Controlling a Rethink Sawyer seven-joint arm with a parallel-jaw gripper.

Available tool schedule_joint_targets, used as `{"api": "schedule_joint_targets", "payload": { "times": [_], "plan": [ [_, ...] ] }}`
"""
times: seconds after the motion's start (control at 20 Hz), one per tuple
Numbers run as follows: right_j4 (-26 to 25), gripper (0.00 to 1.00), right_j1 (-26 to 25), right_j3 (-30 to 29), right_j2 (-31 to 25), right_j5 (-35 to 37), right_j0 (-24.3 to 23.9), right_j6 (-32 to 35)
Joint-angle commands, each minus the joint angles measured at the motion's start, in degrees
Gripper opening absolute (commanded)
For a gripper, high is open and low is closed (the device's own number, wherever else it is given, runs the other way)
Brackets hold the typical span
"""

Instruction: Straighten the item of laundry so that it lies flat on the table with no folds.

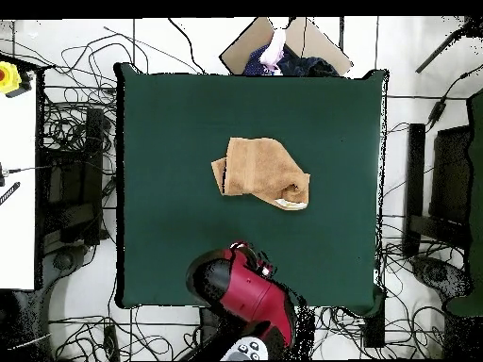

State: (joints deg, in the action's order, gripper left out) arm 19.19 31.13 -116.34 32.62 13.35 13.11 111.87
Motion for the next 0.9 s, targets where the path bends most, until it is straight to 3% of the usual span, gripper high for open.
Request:
{"api": "schedule_joint_targets", "payload": {
  "times": [0.05,0.3,0.55,0.9],
  "plan": [
    [0.82,1.00,-7.82,12.85,5.27,12.98,2.84,11.51],
    [1.56,1.00,-13.53,18.34,6.07,17.53,4.89,14.78],
    [2.89,1.00,-16.92,19.76,7.10,15.57,6.93,17.65],
    [3.99,1.00,-22.43,23.77,11.11,19.42,11.35,20.59]
  ]
}}
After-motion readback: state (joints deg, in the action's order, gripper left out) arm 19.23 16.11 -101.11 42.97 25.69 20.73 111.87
